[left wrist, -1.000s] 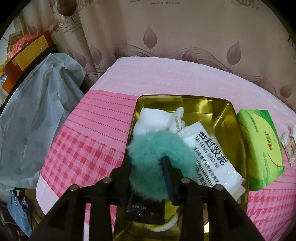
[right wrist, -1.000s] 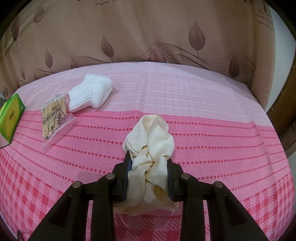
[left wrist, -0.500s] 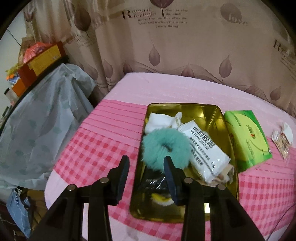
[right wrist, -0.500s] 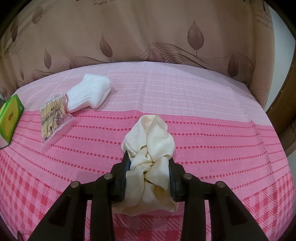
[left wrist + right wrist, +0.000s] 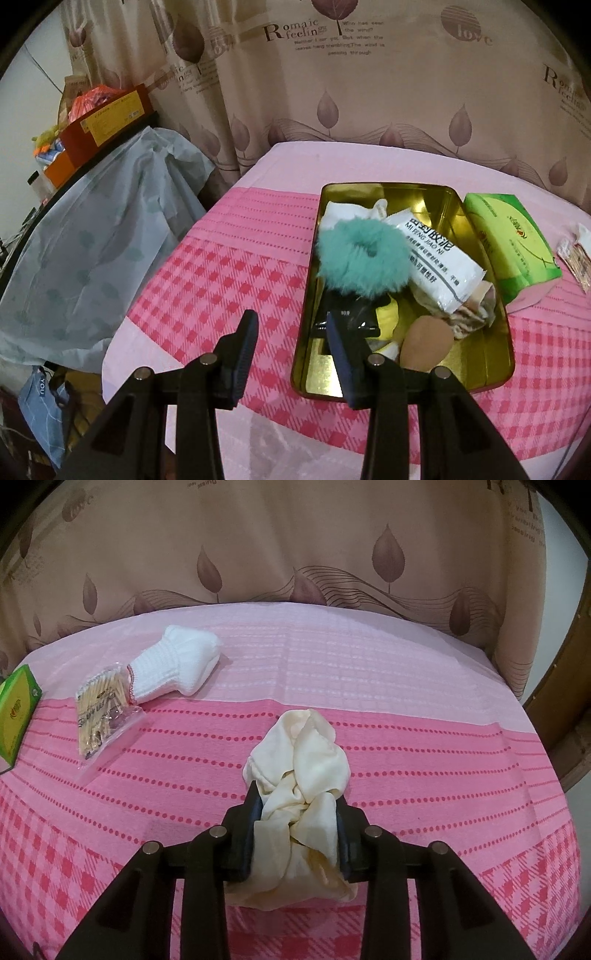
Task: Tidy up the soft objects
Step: 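Carry the cream scrunchie into the gold tin and open the right tool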
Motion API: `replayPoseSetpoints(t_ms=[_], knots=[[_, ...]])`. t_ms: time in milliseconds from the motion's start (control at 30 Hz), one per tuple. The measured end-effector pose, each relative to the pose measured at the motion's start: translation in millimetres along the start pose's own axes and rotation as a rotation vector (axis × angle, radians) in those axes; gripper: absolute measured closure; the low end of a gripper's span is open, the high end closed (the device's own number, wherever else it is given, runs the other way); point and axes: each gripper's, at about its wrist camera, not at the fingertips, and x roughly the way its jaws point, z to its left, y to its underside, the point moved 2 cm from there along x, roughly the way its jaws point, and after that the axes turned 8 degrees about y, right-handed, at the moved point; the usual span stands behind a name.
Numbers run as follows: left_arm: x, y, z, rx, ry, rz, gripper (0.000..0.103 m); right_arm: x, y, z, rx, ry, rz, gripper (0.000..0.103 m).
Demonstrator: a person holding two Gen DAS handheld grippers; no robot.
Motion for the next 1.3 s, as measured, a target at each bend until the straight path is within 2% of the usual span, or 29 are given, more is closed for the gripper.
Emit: replayPoseSetpoints(t_ms=[300,533,967,1300], knots=[[3.6,7.0,9.1,-0.027,0.001,-0.01,0.064,-11.0,-1.2,18.9,-0.023,0.03,0.01,0.079],[8.7,10.2,23.3,-0.088,0.005,-0.002,0.064,-34.2,-6.2,50.1,-0.063,-0.005,-0.026,0.079],[6.9,9.9,35.5,-0.136,-0.007,-0.015,0.064,-94.2,-33.1,139.7,-0.17,-0.192,-0.119,0.079],[4.4,9.9,47.9,-0.188,-0.028,-0.031,0.064,-141.5,-53.5,232.6,-0.265,-0.394,-0.157,0.079]])
